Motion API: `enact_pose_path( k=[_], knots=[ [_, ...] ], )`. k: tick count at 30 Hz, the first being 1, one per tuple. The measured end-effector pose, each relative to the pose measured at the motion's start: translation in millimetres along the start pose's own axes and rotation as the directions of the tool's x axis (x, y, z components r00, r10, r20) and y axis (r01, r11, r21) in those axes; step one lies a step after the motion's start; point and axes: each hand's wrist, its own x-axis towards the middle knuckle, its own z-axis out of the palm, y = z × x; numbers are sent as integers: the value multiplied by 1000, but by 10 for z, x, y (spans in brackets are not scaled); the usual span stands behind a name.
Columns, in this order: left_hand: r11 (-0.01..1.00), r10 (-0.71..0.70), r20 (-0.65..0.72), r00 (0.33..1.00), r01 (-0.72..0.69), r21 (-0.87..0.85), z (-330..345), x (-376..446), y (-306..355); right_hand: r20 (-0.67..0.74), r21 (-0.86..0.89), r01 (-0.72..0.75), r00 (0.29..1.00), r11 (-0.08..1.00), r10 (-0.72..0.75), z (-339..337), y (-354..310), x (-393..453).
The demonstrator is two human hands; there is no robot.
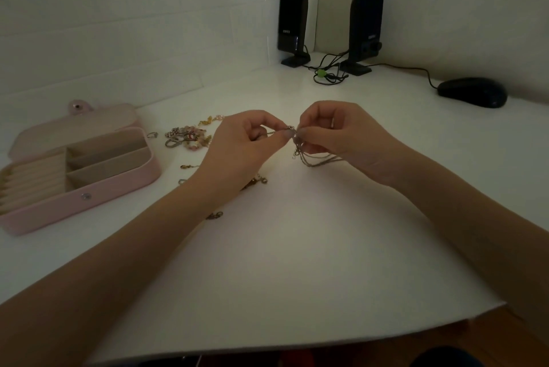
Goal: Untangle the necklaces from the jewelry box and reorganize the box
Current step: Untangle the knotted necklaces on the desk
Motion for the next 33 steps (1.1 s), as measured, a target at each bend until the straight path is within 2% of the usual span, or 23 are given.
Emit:
enact_pose_path(
  k=[5,7,13,17,20,23,29,33],
  knots=[
    [1000,-1,9,1000,1,24,-3,9,-15,4,-75,-1,1000,997,1,15,8,1],
    [998,18,25,1000,-19,62,2,3,-34,-3,-134,43,999,990,-44,19,4,-2],
    [970,63,29,998,-68,233,40,-4,-110,-21,-398,132,988,908,-153,48,16,-29],
    [955,78,21,997,-81,285,39,9,-104,-6,-456,128,989,881,-147,82,19,-31],
    [947,93,27,995,-97,305,30,11,-97,-11,-369,51,998,928,-59,85,-1,-18],
    [948,85,47,995,-95,305,21,13,-97,-31,-166,-66,998,984,61,64,-42,-15],
    [976,23,79,997,-40,216,11,7,-54,3,113,-162,987,980,163,41,-110,-33],
    [977,2,86,996,-20,211,9,6,-55,-18,124,-162,986,979,166,18,-112,-28]
  ],
)
